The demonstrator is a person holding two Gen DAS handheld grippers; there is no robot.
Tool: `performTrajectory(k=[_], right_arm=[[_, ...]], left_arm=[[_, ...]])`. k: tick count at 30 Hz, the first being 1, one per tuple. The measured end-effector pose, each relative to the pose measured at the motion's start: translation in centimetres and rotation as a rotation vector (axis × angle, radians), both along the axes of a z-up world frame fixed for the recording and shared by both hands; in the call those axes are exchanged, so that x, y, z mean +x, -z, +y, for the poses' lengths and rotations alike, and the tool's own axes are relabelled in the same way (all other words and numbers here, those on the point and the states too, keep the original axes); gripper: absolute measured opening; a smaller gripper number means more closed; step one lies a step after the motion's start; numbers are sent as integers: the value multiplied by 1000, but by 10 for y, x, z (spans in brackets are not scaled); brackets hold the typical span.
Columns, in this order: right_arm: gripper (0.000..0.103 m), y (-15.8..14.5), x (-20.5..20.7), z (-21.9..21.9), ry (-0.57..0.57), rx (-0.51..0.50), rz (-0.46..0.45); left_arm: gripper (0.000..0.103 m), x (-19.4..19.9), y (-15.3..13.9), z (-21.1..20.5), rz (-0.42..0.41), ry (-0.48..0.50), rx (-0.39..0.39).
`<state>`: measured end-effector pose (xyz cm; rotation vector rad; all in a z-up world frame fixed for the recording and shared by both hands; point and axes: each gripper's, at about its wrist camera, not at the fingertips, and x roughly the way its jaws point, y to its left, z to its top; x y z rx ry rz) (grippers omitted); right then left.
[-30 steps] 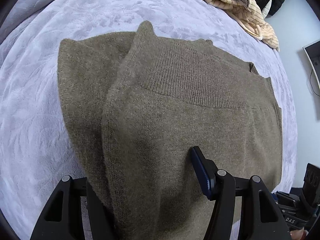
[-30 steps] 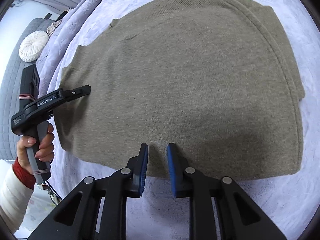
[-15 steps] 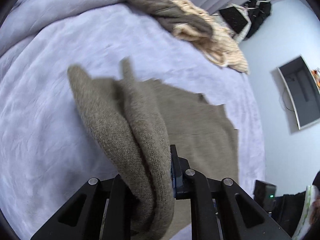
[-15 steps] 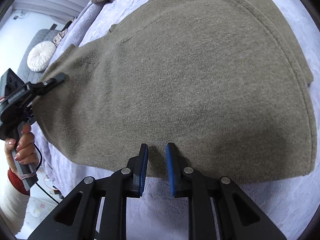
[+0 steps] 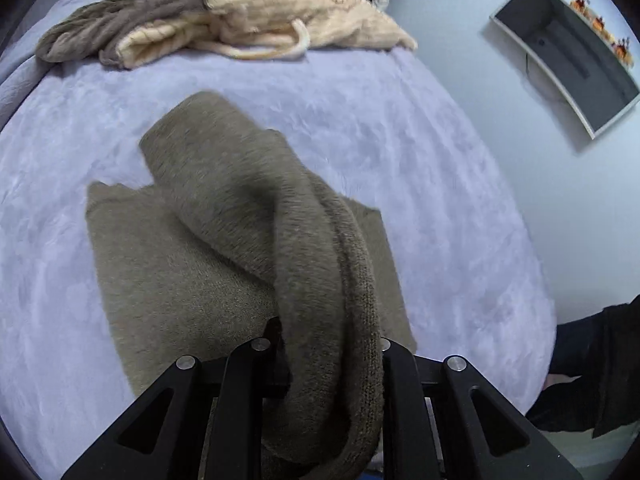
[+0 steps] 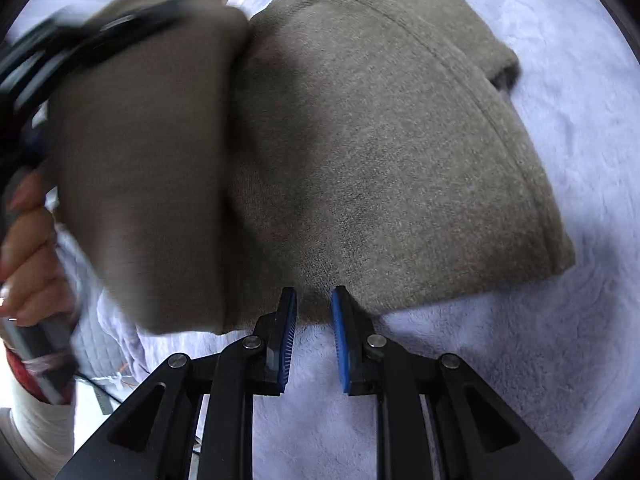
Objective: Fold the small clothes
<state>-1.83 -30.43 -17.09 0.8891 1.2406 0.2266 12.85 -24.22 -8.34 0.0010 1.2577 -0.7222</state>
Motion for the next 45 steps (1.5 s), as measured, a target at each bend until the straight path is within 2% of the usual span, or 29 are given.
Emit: performTrajectory(k=[1, 3, 7, 9, 10, 11, 12, 13, 14, 15, 16, 20, 23, 26, 30, 32, 33, 34, 36, 37, 39, 41, 45], right_arm=[[18, 3, -1, -2, 7, 15, 2], [18, 8, -7, -11, 12, 41, 2], [18, 9, -11, -25, 1, 91, -5], [20, 4, -14, -33, -6, 80, -14], [20, -1, -14, -39, -2, 63, -25], [21, -6, -15, -46, 8, 51, -37], [25, -11, -15, -54, 26, 45, -53], [35, -16, -16, -64, 54, 54, -74], [42, -18, -18, -74, 83, 72, -89], [54, -18, -17, -85, 115, 100, -103], [56, -17, -15, -97, 152, 150, -118], [56, -2, -8, -129, 278, 320, -138], [56, 6, -5, -149, 368, 460, -152], [58, 10, 2, -152, 366, 513, -149], [58, -5, 49, -137, 226, 443, -142], [58, -12, 73, -124, 146, 348, -128], [46, -17, 81, -118, 100, 285, -125], [13, -24, 91, -111, 43, 191, -124], [14, -41, 98, -98, -55, 5, -130], [14, -54, 98, -92, -92, -48, -161], [14, -71, 92, -92, -99, -91, -218], [14, -78, 81, -102, -53, -99, -240], [14, -49, 69, -117, -1, -118, -165]], left_arm=[[17, -2, 15, -11, 16, 7, 40], [18, -7, 29, -21, 7, 11, 68], [18, -17, 20, -28, -65, 24, 117], [25, -22, 12, -26, -99, 34, 137], [35, -24, 5, -23, -121, 27, 126], [56, -27, -3, -18, -153, 16, 109], [68, -24, -11, -11, -184, 1, 98], [82, -25, -18, -5, -221, -13, 83], [82, -26, -25, 0, -242, -19, 68], [82, -26, -30, 5, -249, -23, 56], [82, -24, -34, 9, -244, -34, 55], [82, -10, -30, 43, -175, -127, 55], [82, -2, -14, 77, -125, -228, 86], [82, 7, 5, 113, -73, -324, 108], [82, 13, 24, 135, -77, -379, 152], [82, 15, 31, 138, -78, -380, 171], [82, 15, 35, 138, -76, -381, 171], [82, 16, 35, 137, -76, -384, 170], [82, 16, 33, 134, -76, -379, 158], [82, 14, 29, 132, -88, -371, 153], [82, 10, 22, 123, -125, -339, 155], [82, 6, 22, 109, -148, -288, 173], [82, 2, 36, 87, -155, -233, 210]])
